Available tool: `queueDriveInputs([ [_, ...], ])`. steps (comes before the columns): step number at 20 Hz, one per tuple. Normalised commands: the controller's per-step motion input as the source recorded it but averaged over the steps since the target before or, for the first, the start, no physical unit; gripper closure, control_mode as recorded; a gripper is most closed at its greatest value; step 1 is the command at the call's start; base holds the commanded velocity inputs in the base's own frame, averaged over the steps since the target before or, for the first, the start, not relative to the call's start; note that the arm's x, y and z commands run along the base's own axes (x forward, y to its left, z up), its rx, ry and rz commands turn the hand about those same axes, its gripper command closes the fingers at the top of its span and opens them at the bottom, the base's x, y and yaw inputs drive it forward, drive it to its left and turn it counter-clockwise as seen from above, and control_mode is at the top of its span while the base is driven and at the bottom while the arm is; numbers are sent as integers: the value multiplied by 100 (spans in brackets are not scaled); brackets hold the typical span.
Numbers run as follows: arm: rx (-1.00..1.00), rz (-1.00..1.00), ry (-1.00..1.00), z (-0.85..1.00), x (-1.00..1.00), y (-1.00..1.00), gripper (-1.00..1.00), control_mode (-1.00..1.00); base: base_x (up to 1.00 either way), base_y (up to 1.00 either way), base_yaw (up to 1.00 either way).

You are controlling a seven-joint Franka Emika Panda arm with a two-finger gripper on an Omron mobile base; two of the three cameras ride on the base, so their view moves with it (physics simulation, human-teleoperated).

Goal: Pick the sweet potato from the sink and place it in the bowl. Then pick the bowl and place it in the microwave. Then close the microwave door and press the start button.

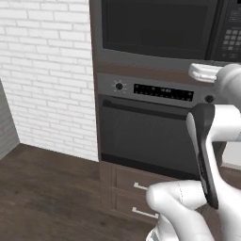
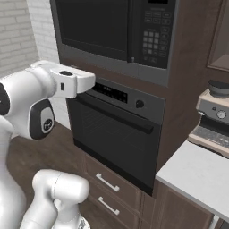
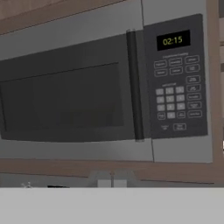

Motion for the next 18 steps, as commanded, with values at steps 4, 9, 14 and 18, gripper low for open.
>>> queueDriveInputs([
  [4,0,0,9,0,11,-55,100,-100,0,0,0],
  [9,0,-1,5,0,0,-49,100,-100,0,0,0],
  [14,0,-3,6,-10,15,-46,100,-100,0,0,0],
  [18,-2,-1,2,-25,20,-22,100,-100,0,0,0],
])
